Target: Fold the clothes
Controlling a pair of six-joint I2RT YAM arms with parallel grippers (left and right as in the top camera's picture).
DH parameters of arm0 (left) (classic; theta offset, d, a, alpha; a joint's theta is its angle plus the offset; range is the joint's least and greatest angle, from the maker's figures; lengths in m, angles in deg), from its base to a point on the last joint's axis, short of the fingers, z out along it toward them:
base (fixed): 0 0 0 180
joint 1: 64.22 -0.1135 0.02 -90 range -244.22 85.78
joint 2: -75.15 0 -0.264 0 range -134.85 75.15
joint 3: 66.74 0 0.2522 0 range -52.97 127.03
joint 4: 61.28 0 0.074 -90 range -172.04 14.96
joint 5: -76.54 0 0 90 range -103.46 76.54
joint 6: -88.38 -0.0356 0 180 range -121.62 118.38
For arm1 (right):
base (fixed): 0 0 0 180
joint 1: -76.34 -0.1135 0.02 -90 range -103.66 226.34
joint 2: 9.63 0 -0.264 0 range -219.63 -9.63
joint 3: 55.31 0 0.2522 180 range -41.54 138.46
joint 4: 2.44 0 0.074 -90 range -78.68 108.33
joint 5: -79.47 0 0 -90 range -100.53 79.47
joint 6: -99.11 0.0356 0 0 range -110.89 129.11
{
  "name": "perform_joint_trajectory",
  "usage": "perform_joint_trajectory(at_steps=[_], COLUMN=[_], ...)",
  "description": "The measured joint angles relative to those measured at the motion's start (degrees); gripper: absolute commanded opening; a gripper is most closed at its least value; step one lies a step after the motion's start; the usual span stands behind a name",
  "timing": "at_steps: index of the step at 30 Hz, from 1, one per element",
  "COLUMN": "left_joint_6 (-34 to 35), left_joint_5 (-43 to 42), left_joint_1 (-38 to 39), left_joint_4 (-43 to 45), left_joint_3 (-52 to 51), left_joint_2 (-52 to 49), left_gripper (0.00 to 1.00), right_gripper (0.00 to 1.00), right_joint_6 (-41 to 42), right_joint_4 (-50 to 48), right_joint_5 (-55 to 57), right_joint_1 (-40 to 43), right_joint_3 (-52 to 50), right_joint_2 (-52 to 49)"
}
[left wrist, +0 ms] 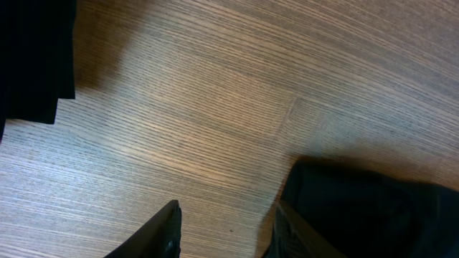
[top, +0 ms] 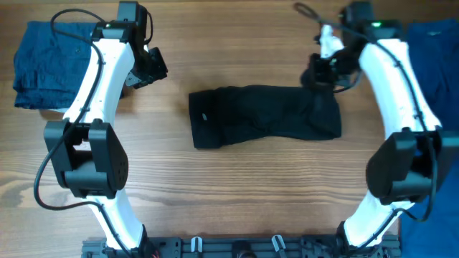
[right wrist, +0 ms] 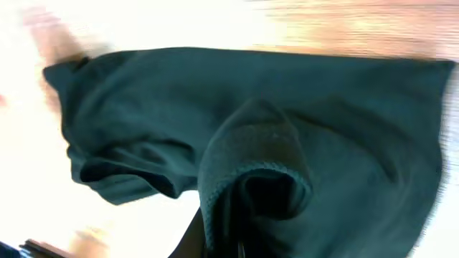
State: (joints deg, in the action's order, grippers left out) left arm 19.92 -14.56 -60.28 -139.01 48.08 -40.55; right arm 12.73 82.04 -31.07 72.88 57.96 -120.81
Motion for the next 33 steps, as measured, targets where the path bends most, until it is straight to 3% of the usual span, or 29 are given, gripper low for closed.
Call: perform_joint_trajectory(at_steps=[6, 7, 9, 11, 14, 15, 18, 21, 24, 27, 33], left_joint_6=[0.0, 0.0, 0.0, 0.0, 0.0, 0.0, 0.0, 0.0, 0.0, 0.0, 0.0], left_joint_5=[0.0, 0.0, 0.0, 0.0, 0.0, 0.0, 0.0, 0.0, 0.0, 0.0, 0.0], left_joint_1=[0.0, 0.0, 0.0, 0.0, 0.0, 0.0, 0.0, 0.0, 0.0, 0.0, 0.0], left_joint_4=[0.2, 0.2, 0.2, 0.2, 0.2, 0.2, 0.3, 0.4, 0.4, 0.4, 0.2], left_joint_3=[0.0, 0.0, 0.0, 0.0, 0.0, 0.0, 0.0, 0.0, 0.0, 0.0, 0.0], left_joint_2=[0.0, 0.0, 0.0, 0.0, 0.0, 0.0, 0.0, 0.0, 0.0, 0.0, 0.0], left_gripper=[0.42, 0.42, 0.45, 0.47, 0.50, 0.51, 0.49, 0.50, 0.50, 0.51, 0.51], right_gripper=[0.08, 0.17, 0.64, 0.75, 0.76, 0.69, 0.37, 0.37, 0.42, 0.68, 0.69], right_joint_6=[1.1, 1.4, 2.1, 2.6, -1.6, -2.4, -3.8, -3.8, -0.5, 0.4, -2.6], right_joint_4=[-10.3, -12.1, -15.1, -18.4, -16.5, -14.6, -7.4, -6.2, -10.6, -13.5, -21.1], right_joint_5=[0.0, 0.0, 0.0, -0.3, -4.9, -5.4, -5.3, -1.5, 12.0, 14.8, 6.8], right_joint_1=[-8.9, -9.8, -11.3, -11.8, -11.0, -9.9, -3.7, -2.1, -1.8, 3.7, 12.9], right_joint_3=[-9.0, -10.6, -13.9, -14.8, -11.7, -9.9, -7.4, -9.6, -16.2, -19.5, -27.0], right_joint_2=[-0.1, -0.1, -0.1, -0.1, -0.1, 0.1, 2.2, 2.7, 2.6, 2.6, 2.6])
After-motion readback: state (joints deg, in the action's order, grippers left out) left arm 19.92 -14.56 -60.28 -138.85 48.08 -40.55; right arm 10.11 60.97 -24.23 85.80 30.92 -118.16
